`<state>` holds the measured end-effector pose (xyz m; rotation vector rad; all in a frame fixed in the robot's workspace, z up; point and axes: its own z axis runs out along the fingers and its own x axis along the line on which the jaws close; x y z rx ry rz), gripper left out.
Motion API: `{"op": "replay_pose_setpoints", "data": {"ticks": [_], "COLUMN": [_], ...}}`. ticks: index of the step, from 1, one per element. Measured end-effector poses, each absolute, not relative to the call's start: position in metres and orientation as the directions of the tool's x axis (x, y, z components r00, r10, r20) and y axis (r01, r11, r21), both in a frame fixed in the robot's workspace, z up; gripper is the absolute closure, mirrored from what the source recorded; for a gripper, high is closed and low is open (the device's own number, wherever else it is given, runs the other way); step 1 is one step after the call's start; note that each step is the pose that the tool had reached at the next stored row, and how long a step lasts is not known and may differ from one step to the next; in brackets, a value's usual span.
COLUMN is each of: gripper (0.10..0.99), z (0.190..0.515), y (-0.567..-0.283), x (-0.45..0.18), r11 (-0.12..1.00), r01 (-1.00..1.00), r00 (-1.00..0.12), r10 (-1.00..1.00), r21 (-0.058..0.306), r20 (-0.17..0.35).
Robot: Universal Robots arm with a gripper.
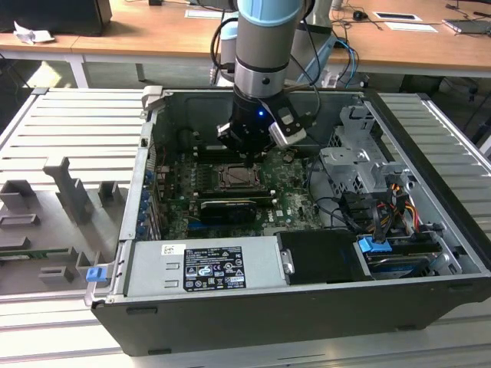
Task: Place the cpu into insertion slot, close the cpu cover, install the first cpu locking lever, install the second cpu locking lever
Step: 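Install the second cpu locking lever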
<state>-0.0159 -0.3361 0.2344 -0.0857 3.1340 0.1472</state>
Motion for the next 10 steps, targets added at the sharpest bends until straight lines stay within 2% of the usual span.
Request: {"op": "replay_pose_setpoints", "data": {"ticks": [10], "gripper": [0.98], "z": [0.2428], "y": [-0.3435], "x": [-0.016], "r11": [0.994], "r01": [-0.055], "r00": [-0.999], "r10": [-0.054], "r21": [0.094], "r20": [-0.006]}}
